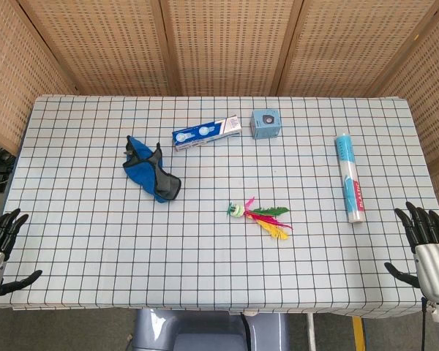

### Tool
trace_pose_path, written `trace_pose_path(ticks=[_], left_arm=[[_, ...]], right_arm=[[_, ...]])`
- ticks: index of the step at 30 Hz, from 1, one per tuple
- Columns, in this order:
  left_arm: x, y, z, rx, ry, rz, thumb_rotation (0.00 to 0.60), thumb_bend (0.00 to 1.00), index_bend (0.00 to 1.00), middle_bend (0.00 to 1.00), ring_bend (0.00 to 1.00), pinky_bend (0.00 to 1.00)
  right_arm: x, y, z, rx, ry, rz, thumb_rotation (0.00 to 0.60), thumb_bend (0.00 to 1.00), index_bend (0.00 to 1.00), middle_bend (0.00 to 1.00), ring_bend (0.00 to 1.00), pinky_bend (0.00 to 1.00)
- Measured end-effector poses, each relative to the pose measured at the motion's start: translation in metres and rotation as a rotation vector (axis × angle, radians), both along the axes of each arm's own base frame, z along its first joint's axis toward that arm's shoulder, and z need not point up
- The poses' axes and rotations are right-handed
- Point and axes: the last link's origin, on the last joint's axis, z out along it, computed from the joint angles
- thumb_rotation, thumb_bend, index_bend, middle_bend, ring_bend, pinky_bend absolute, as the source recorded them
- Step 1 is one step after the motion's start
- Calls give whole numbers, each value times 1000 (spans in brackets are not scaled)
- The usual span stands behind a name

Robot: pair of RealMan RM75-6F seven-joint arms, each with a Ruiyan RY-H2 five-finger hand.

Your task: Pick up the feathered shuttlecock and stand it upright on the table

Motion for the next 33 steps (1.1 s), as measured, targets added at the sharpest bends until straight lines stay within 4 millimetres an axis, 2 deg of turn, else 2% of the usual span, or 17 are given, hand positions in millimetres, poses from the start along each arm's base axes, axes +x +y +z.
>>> trace_pose_path(ticks=[9, 13, 16, 18, 20, 23, 28, 33], left_arm=[[0, 2, -2, 0, 6, 1, 600, 0, 0, 0, 0, 0], [0, 4, -4, -3, 12, 5, 600, 0, 0, 0, 0, 0], [0, 7, -7, -5, 22, 8, 600, 0, 0, 0, 0, 0], [0, 9, -8, -7, 29, 14, 600, 0, 0, 0, 0, 0], [-1, 12, -10, -9, 35, 24, 600, 0, 0, 0, 0, 0], [-3, 15, -13, -14, 43, 39, 600, 0, 0, 0, 0, 0], [-6, 21, -16, -16, 50, 58, 600, 0, 0, 0, 0, 0], [-8, 27, -17, -20, 52, 78, 600, 0, 0, 0, 0, 0]], right_arm=[[-1, -4, -4, 22, -1, -5, 600, 0, 75, 0, 0, 0], [3, -13, -10, 53, 21, 8, 600, 0, 230, 0, 0, 0], [12, -28, -17, 85, 45, 46, 600, 28, 352, 1, 0, 0], [21, -40, -22, 116, 50, 76, 600, 127, 411, 12, 0, 0], [33, -54, -29, 155, 37, 102, 600, 276, 459, 30, 0, 0], [46, -76, -41, 216, 8, 112, 600, 397, 479, 38, 0, 0], [55, -112, -63, 311, -64, 44, 600, 467, 482, 37, 0, 0], [66, -142, -91, 385, -93, -26, 600, 474, 490, 36, 0, 0]])
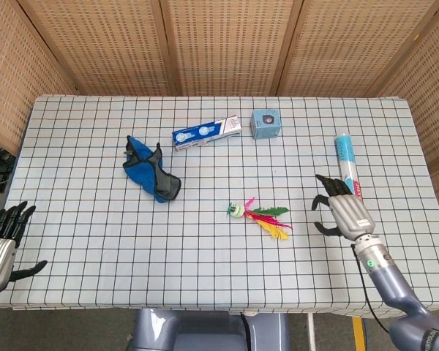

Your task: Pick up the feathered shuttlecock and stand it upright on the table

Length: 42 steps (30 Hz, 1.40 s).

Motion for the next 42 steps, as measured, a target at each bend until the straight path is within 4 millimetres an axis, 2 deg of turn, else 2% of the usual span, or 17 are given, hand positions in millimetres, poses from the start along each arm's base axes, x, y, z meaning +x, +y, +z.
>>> trace_pose_path(ticks=[6, 11, 17, 27, 42], left_arm=[[-3, 5, -2, -8, 5, 21, 600, 0, 0, 0, 0, 0], [-5, 8, -3, -11, 6, 31, 600, 0, 0, 0, 0, 0], [-5, 9, -2, -12, 6, 35, 600, 0, 0, 0, 0, 0], [-6, 9, -2, -11, 5, 39, 600, 0, 0, 0, 0, 0], [-6, 9, -2, -12, 3, 38, 600, 0, 0, 0, 0, 0]], right_arm=[[16, -14, -36, 46, 35, -19, 600, 474, 504, 37, 0, 0], [27, -14, -64, 73, 55, -15, 600, 479, 511, 38, 0, 0], [30, -10, -92, 89, 101, -10, 600, 483, 511, 38, 0, 0], [29, -10, -101, 91, 131, -15, 600, 504, 515, 39, 0, 0], [20, -12, -102, 87, 162, -33, 600, 600, 615, 79, 0, 0]])
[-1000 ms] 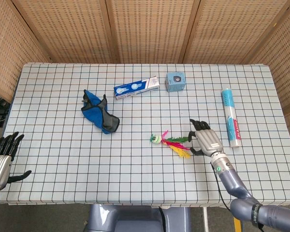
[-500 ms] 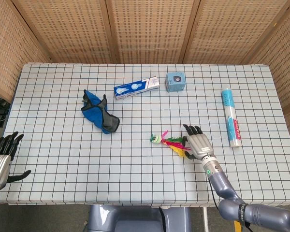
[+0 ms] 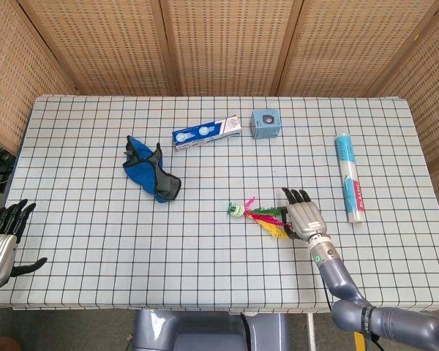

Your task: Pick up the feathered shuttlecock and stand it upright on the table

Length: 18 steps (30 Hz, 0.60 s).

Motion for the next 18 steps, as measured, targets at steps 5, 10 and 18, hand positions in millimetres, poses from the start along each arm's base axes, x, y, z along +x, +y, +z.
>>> trace_pose_path(ticks=[5, 10, 18], left_arm=[[0, 0, 1, 2, -3, 0, 600, 0, 0, 0, 0, 0], [0, 0, 1, -1, -5, -1, 600, 0, 0, 0, 0, 0], [1, -2, 1, -4, -15, -8, 600, 0, 0, 0, 0, 0]], right_arm=[[-1, 0, 0, 0, 7, 0, 600, 648, 687, 115, 0, 0], [3, 0, 5, -19, -6, 23, 600, 658, 738, 157, 0, 0], [18, 1, 34, -102, -28, 128, 600, 660, 782, 206, 0, 0]])
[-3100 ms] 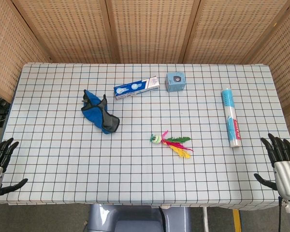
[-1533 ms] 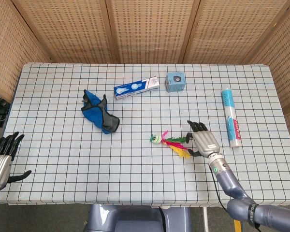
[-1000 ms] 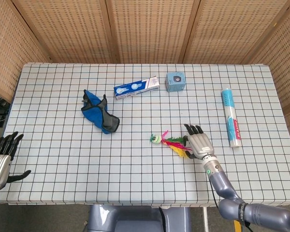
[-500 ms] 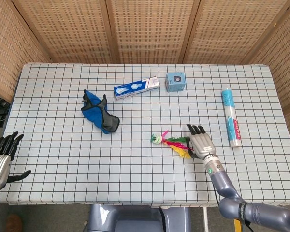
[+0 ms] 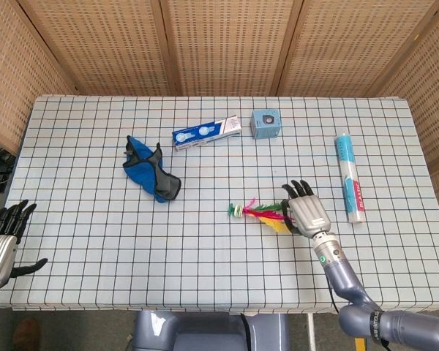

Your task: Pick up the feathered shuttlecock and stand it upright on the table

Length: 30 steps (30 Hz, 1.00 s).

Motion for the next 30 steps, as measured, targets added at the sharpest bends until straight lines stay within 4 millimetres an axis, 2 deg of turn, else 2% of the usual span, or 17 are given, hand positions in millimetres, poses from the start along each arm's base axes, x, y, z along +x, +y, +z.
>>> trace_pose_path(ticks=[11, 14, 18, 21, 30], left_arm=[[2, -4, 4, 3, -20, -19, 600, 0, 0, 0, 0, 0], [3, -5, 5, 4, -22, -21, 600, 0, 0, 0, 0, 0], [3, -5, 5, 3, -21, -22, 600, 0, 0, 0, 0, 0], [3, -5, 4, 2, -20, -22, 600, 0, 0, 0, 0, 0], [3, -5, 5, 5, -21, -19, 600, 0, 0, 0, 0, 0]], right_arm=[[13, -7, 69, -204, 110, 204, 600, 664, 787, 222, 0, 0], [12, -9, 81, -240, 151, 231, 600, 664, 790, 224, 0, 0], [7, -11, 85, -253, 179, 237, 600, 664, 790, 226, 0, 0], [2, -10, 81, -242, 185, 230, 600, 664, 790, 228, 0, 0], [-15, -3, 52, -168, 193, 197, 600, 662, 784, 231, 0, 0]])
